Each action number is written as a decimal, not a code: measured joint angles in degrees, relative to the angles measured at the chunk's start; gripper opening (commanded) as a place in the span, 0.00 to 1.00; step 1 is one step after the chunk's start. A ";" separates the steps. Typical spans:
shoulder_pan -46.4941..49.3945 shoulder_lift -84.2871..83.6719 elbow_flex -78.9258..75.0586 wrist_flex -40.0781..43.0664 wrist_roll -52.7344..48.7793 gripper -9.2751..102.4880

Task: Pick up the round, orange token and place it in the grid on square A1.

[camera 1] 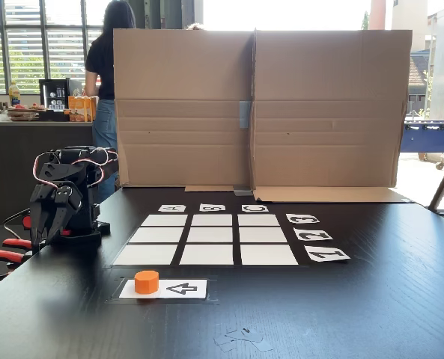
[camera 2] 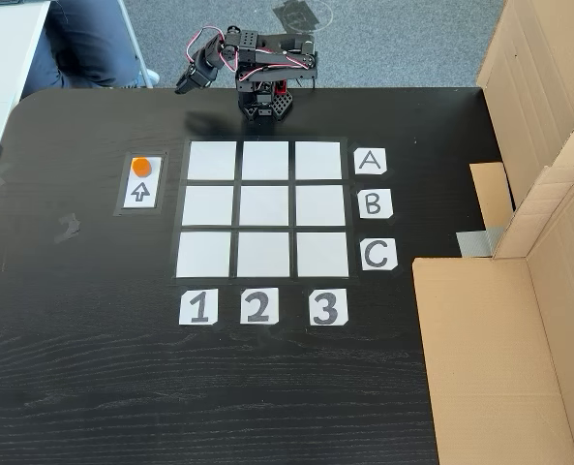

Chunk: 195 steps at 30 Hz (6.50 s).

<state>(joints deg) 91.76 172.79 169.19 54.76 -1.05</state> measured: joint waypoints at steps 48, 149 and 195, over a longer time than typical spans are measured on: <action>-9.67 -78.22 -76.64 28.92 5.89 0.28; -35.42 -127.27 -115.93 32.78 17.75 0.34; -35.95 -119.88 -117.51 33.31 18.37 0.13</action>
<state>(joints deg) 55.81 52.91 51.68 88.07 17.31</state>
